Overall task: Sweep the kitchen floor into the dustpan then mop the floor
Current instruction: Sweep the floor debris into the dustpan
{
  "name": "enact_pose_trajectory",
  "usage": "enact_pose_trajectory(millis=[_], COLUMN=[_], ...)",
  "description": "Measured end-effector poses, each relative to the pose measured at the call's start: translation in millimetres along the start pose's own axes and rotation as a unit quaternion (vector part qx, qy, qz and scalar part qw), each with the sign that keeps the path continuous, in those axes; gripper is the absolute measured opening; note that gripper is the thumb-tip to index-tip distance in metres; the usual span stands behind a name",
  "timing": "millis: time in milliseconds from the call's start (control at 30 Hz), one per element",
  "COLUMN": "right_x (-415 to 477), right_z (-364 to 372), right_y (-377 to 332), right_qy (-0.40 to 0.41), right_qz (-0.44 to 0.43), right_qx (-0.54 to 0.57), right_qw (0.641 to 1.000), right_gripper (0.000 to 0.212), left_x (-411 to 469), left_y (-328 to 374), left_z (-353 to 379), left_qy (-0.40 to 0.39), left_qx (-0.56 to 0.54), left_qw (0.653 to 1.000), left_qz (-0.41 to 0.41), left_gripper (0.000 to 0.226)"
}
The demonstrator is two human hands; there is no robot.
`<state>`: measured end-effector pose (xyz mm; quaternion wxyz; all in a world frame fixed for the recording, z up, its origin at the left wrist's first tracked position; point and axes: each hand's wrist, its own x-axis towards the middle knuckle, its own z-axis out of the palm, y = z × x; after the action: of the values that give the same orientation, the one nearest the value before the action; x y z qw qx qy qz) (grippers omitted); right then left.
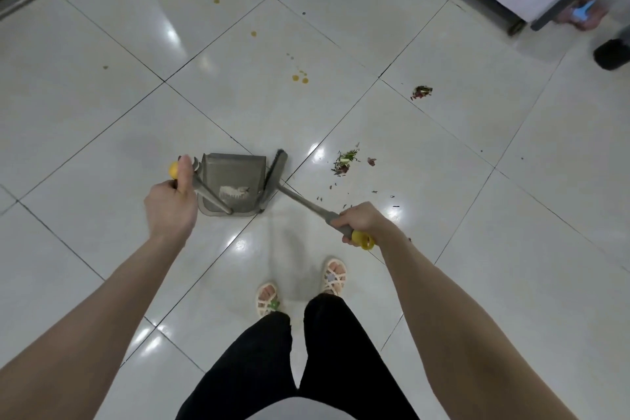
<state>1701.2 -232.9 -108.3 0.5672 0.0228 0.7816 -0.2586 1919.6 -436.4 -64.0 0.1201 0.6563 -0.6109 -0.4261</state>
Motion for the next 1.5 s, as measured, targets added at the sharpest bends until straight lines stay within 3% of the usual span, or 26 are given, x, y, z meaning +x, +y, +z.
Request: enact_pose_trajectory(millis=[300,533,667,867,1300,1500], right_x=[20,40,40,36,64,89], right_z=[-65,-216,-276,-340,-267,-288], right_y=[-2,5,14,14,7,41], right_qy=[0.026,0.027,0.037,0.01,-0.11,-0.089], right_qz=[0.037,0.036,0.025,-0.009,-0.028,-0.003], right_qx=[-0.055,-0.099,-0.105,-0.104,-0.187,-0.202], right_qw=[0.997,0.994,0.994,0.995,0.976,0.975], right_gripper=[0.019,0.032,0.02,0.019,0.028,0.029], left_x=[-31,-82,-106,-142,-227,-260], left_y=[21,59,74,80,58,56], left_z=[35,122,158,191,205,240], left_qy=[0.023,0.071,0.112,0.147,0.221,0.235], left_qx=[0.002,0.0,-0.019,-0.087,-0.149,-0.157], left_qw=[1.0,0.996,0.989,0.975,0.951,0.944], left_qz=[-0.014,-0.045,-0.091,-0.144,-0.155,-0.173], left_gripper=[0.084,0.095,0.095,0.073,0.072,0.07])
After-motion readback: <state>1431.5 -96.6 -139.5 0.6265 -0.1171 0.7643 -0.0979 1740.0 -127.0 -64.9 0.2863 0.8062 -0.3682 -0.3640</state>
